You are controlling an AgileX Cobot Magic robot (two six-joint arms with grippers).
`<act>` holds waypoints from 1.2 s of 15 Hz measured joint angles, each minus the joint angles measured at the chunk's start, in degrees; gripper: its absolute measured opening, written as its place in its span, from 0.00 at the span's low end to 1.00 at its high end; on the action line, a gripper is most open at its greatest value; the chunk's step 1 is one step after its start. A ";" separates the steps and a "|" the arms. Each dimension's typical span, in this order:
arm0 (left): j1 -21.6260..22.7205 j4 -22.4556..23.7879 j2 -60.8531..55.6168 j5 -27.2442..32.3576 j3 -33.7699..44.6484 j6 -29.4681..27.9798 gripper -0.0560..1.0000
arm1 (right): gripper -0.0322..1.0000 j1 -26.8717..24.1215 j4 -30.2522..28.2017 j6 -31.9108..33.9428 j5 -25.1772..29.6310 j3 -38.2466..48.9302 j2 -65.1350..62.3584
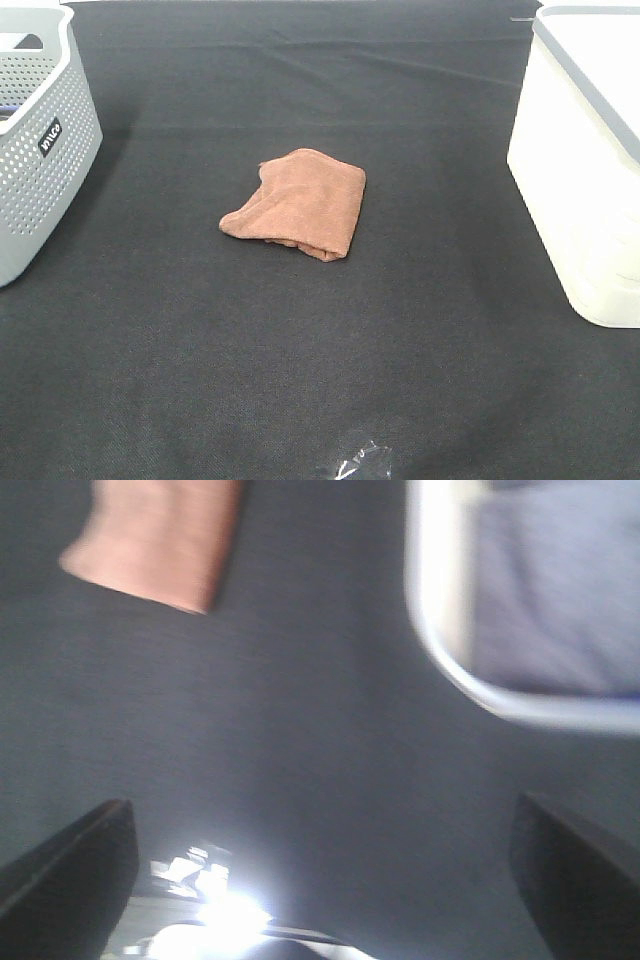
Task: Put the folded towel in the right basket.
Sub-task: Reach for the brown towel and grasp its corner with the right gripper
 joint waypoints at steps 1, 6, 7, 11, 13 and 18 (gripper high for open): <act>0.00 0.00 0.00 0.00 0.00 0.17 0.98 | 0.97 0.00 2.01 -0.11 -0.34 -2.81 3.55; 0.00 0.00 0.00 0.00 0.00 0.17 0.98 | 0.97 6.53 8.42 -1.32 -4.30 -15.64 22.40; 0.00 0.00 0.00 0.00 0.00 0.17 0.98 | 0.97 10.20 8.82 -1.32 -6.36 -17.25 26.70; 0.00 0.00 0.00 0.00 0.00 0.17 0.98 | 0.96 15.01 13.46 -1.26 -8.25 -21.08 39.48; 0.00 0.00 0.00 0.00 0.00 0.17 0.98 | 0.96 15.18 16.79 -1.55 -12.09 -23.55 46.75; 0.00 0.00 0.00 0.00 0.00 0.17 0.98 | 0.96 16.56 20.80 -1.32 -16.33 -29.22 58.44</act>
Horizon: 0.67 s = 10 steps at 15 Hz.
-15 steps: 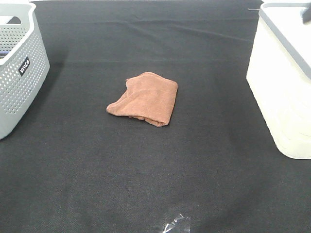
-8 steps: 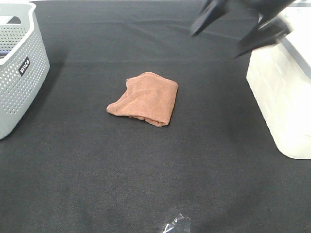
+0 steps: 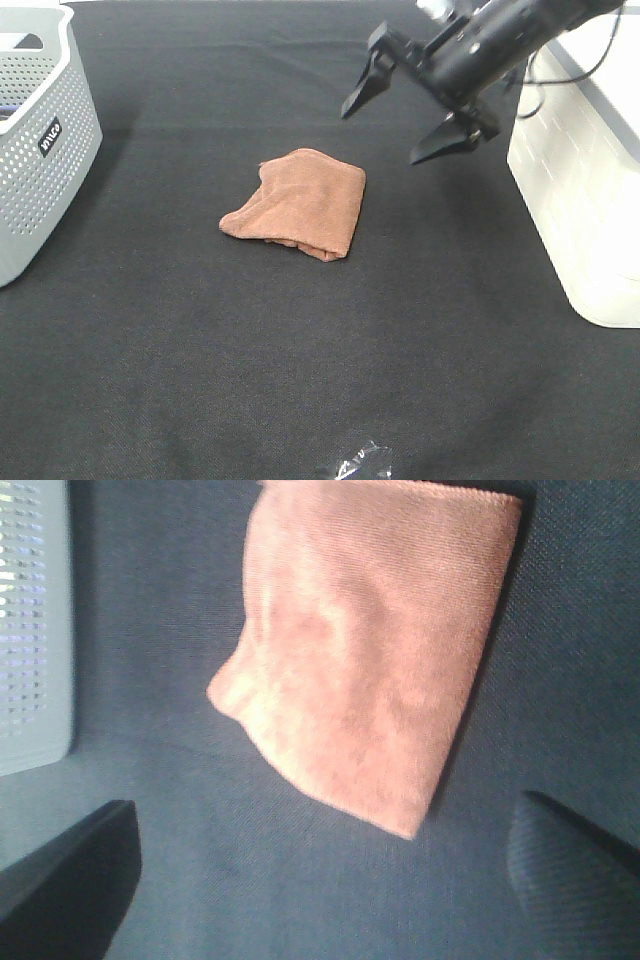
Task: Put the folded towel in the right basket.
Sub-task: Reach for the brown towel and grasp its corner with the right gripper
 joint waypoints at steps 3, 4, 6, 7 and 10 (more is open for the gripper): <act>0.00 0.00 0.00 0.00 0.00 0.00 0.98 | 0.96 1.38 0.80 0.00 -3.50 -0.52 4.47; 0.00 0.00 0.00 0.00 0.00 0.00 0.98 | 0.96 1.38 0.80 0.00 -4.53 -0.57 5.79; 0.00 0.00 0.00 0.00 0.00 0.00 0.98 | 0.96 1.32 1.43 0.00 -5.79 -0.57 8.02; 0.00 0.00 0.00 0.00 0.00 0.00 0.98 | 0.96 1.32 1.60 0.00 -6.65 -0.57 8.88; 0.00 0.00 0.00 0.00 0.00 0.00 0.98 | 0.96 1.60 2.06 0.00 -8.31 -0.57 10.60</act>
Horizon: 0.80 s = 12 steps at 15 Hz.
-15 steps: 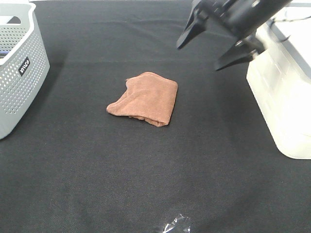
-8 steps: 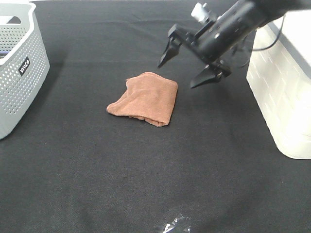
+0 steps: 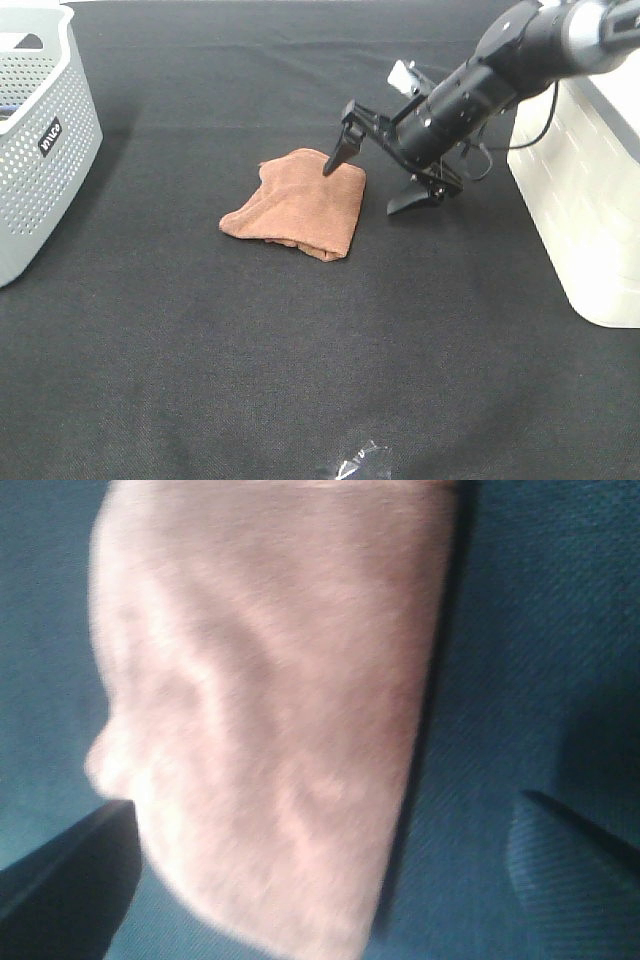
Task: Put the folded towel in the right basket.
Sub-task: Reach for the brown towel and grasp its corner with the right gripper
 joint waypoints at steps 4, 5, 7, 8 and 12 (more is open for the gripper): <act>0.00 0.00 0.00 0.00 0.00 0.00 0.98 | 0.94 0.86 1.83 -0.11 -1.20 -0.57 3.09; 0.00 0.00 0.00 0.00 0.00 0.00 0.98 | 0.94 0.86 2.23 -0.11 -1.20 -0.57 3.32; 0.00 0.00 0.00 0.00 0.00 0.00 0.98 | 0.93 0.92 3.61 -0.11 -1.55 -1.03 4.01; 0.00 0.00 0.00 0.00 0.00 0.00 0.98 | 0.92 1.26 4.70 -0.11 -1.83 -1.20 4.58; 0.00 0.00 0.00 0.00 0.00 0.00 0.98 | 0.83 7.16 13.12 -2.81 -7.51 -4.58 8.48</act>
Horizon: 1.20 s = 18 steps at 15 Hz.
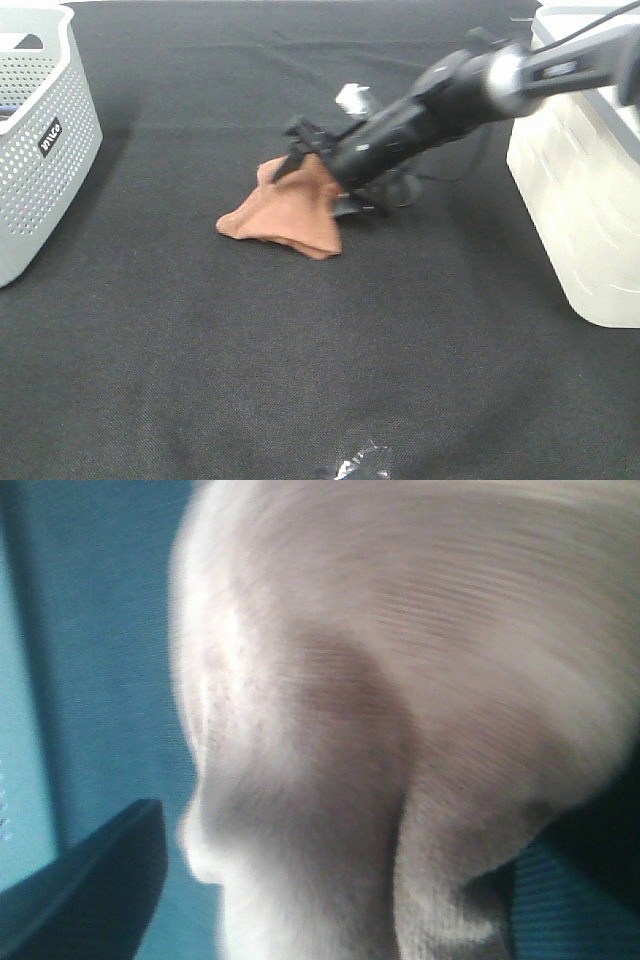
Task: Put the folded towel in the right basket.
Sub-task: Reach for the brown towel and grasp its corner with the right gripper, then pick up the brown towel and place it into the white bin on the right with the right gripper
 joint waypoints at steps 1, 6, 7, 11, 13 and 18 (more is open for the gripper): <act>0.00 0.00 0.00 0.00 0.00 0.00 0.98 | 0.81 2.69 1.66 -0.57 -0.69 -3.38 2.18; 0.00 0.00 0.00 0.00 0.00 0.00 0.98 | 0.55 4.47 0.40 -0.86 -1.89 -5.84 4.01; 0.00 0.00 0.00 0.00 0.00 0.00 0.98 | 0.43 4.47 -0.29 -0.46 -2.06 -5.84 4.35; 0.00 0.00 0.00 0.00 0.00 0.00 0.98 | 0.29 4.53 -2.01 -0.34 -2.01 -5.84 4.35; 0.00 0.00 0.00 0.00 0.00 0.00 0.98 | 0.29 4.41 -3.67 -0.34 -1.09 -5.84 3.21; 0.00 0.06 0.00 0.00 0.00 0.00 0.98 | 0.29 -1.20 -6.82 -0.23 13.41 -14.32 -6.59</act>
